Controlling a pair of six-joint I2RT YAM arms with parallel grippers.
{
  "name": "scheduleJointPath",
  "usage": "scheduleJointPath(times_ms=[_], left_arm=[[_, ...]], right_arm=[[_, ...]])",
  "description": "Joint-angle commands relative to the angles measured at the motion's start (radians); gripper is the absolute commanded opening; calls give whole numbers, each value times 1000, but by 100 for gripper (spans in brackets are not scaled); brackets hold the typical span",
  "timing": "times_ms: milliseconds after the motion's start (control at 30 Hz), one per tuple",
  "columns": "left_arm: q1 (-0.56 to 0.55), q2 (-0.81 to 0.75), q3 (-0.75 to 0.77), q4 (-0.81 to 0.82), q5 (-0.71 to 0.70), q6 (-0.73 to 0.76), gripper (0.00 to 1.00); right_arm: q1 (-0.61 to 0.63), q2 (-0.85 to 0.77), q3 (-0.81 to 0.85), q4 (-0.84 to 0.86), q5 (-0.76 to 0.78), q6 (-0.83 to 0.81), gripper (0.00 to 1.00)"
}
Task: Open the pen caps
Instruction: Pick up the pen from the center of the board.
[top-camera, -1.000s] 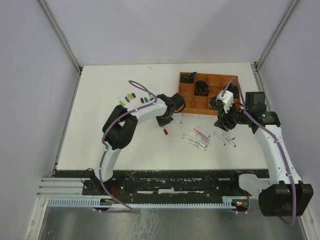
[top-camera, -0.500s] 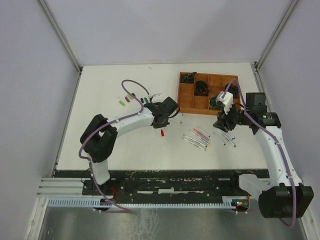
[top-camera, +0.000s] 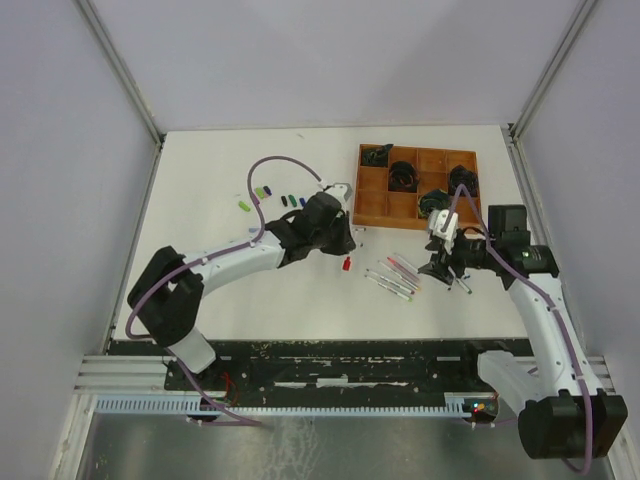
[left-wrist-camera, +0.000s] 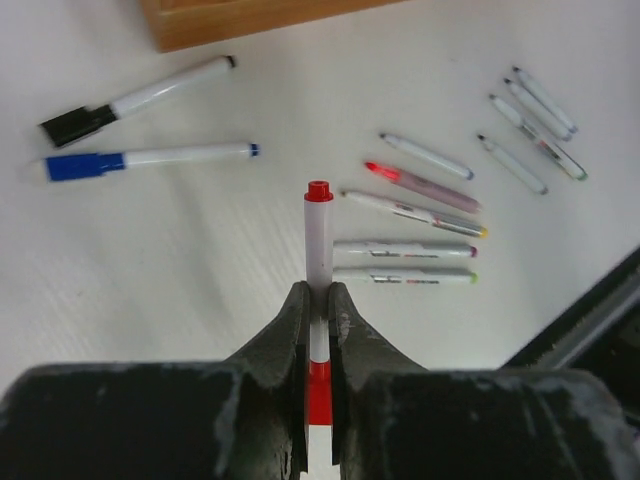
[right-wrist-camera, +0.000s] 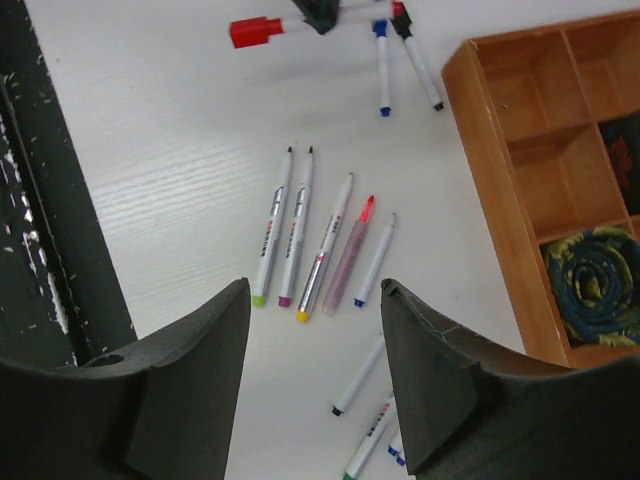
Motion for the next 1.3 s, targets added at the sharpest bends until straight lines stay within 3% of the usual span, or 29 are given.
scheduleJointPath(times_ms=[0, 133, 233, 400, 633, 967, 1267], left_arm=[[-3, 40, 37, 146, 312, 173, 3], [-3, 105, 95, 114, 472, 238, 3], [-3, 159, 154, 55, 580, 280, 3], [-3, 233, 258, -65, 720, 328, 3], [-37, 286, 327, -162, 806, 375, 3], [-89, 326, 425, -267, 830, 432, 3], [-109, 348, 463, -304, 855, 449, 3]], right_arm=[[27, -119, -117, 34, -143, -364, 67], [64, -227, -239, 119, -152, -504, 76], [103, -237, -255, 147, -123, -552, 76], [173, -188, -258, 82, -90, -810, 74], [274, -179, -289, 190, 62, -787, 71], [333, -109, -283, 114, 148, -877, 53], [384, -78, -291, 136, 199, -862, 39]])
